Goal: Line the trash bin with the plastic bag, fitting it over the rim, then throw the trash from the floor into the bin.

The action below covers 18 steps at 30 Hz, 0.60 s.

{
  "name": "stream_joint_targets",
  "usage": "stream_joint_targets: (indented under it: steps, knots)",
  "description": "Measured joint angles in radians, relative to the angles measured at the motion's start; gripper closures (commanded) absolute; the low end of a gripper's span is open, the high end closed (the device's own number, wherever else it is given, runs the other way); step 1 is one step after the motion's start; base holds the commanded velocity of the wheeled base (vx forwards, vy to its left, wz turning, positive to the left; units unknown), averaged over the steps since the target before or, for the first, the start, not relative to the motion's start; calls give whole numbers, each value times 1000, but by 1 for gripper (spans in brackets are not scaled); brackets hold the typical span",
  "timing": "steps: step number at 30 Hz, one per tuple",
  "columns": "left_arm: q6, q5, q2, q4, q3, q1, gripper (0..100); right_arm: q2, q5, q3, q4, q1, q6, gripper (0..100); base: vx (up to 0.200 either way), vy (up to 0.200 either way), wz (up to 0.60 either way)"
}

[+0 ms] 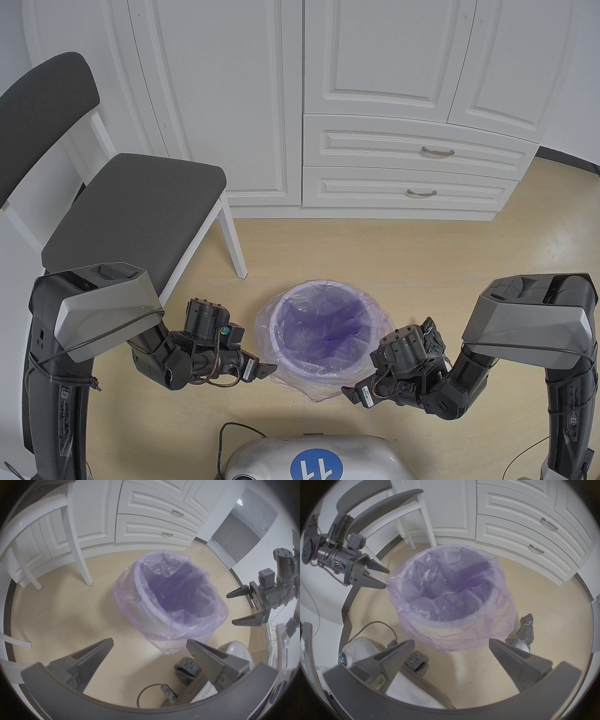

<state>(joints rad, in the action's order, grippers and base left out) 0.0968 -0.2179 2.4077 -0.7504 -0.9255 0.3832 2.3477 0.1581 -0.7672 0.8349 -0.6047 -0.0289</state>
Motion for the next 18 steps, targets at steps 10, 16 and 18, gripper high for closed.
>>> stream_joint_targets:
  steps: [10, 16, 18]
  knots:
    - [2, 9, 64, 23, -49, -11, 0, 1, 4, 35, -8, 1, 4, 0, 0, 0, 0]
    - [1, 47, 98, 34, -82, -21, 0, 35, 9, 39, -11, 51, 3, 0, 0, 0, 0]
    - [3, 70, 103, 36, -87, -26, 0, 44, 17, 47, -9, 71, 3, 0, 0, 0, 0]
